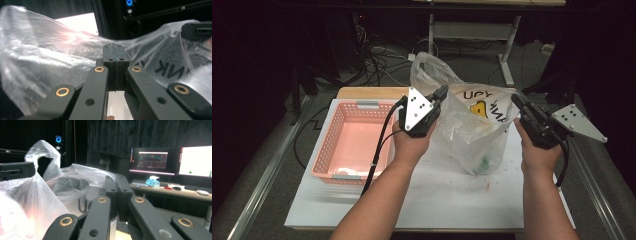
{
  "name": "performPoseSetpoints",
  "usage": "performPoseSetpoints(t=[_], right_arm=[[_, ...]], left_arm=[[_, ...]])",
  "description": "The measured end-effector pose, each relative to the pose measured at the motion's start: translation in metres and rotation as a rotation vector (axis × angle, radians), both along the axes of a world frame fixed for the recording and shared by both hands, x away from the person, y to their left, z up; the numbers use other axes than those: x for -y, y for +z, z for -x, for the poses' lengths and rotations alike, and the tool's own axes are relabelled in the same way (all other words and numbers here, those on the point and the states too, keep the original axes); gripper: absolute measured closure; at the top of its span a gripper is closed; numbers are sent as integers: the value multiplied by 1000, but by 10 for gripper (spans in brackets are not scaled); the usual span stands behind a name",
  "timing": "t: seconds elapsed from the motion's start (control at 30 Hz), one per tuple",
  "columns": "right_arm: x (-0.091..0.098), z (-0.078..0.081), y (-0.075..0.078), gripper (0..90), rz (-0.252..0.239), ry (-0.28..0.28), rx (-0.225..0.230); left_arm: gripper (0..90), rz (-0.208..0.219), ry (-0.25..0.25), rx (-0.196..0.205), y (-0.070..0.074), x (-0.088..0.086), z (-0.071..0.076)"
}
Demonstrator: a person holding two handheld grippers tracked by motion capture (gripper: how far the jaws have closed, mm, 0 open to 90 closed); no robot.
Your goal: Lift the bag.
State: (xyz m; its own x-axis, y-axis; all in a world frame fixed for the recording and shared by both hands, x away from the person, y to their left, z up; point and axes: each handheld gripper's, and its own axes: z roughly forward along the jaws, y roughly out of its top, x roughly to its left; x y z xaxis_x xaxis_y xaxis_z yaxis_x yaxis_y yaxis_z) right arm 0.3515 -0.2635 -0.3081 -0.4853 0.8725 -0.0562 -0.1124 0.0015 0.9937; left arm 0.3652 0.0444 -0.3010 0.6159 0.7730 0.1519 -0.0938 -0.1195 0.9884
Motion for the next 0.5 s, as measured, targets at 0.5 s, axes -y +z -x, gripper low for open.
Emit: performPoseSetpoints(t=[0.5], right_arm=[[7,-23,62,900,-26,-45,89]], left_arm=[[883,26,32,14,39,8,-42]])
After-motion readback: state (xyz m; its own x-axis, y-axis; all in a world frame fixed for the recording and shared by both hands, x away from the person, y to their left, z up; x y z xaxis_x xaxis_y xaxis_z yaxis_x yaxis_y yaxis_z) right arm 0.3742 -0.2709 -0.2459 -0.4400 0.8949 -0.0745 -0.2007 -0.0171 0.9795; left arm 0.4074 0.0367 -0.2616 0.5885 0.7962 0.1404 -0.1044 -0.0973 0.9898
